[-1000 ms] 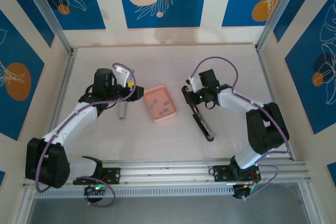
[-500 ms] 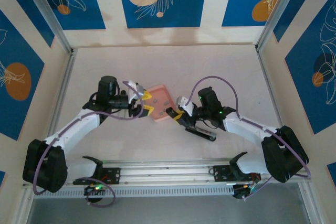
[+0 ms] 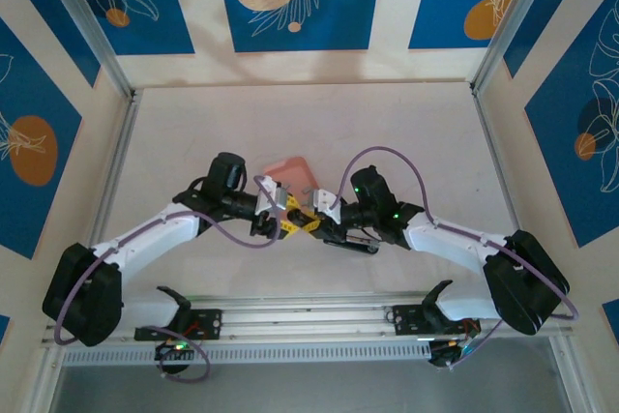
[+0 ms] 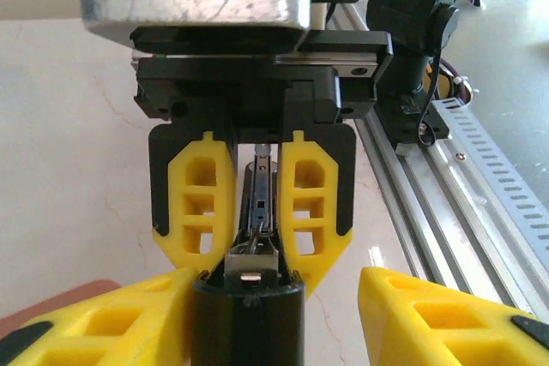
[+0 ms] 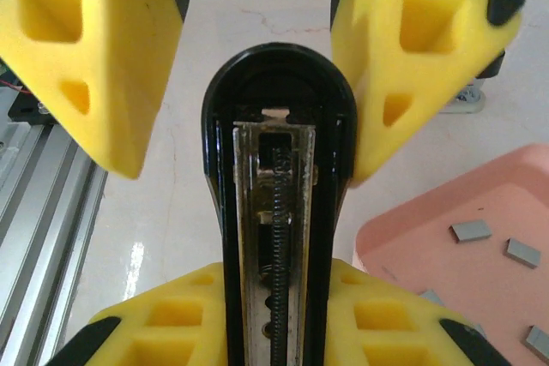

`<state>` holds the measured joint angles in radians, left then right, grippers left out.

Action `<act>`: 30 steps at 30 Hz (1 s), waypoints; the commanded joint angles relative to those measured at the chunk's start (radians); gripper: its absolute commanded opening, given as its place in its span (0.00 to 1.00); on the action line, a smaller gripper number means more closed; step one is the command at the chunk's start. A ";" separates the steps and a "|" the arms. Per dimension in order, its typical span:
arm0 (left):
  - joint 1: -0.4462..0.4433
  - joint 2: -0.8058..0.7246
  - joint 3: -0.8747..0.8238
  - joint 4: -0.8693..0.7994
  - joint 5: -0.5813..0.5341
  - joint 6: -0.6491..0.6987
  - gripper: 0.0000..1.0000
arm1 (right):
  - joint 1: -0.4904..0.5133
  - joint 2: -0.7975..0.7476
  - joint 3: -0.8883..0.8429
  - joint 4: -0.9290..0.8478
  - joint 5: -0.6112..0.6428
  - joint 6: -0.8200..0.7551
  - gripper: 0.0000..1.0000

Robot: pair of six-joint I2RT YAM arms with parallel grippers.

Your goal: Load the staples into the stapler

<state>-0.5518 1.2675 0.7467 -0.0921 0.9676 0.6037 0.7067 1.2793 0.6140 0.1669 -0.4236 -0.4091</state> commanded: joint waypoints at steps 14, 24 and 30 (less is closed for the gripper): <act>-0.024 -0.124 0.111 -0.410 -0.148 0.112 0.20 | -0.003 -0.123 -0.021 -0.040 0.140 0.599 0.56; -0.025 -0.107 0.327 -0.903 -0.424 0.276 0.20 | -0.031 -0.115 -0.040 -0.376 0.201 1.196 0.52; -0.027 -0.087 0.351 -0.927 -0.474 0.293 0.20 | -0.035 -0.072 -0.097 -0.310 0.143 1.338 0.48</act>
<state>-0.5701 1.1767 1.0576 -0.9588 0.5171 0.8513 0.6716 1.1839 0.5396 -0.1444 -0.2375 0.7959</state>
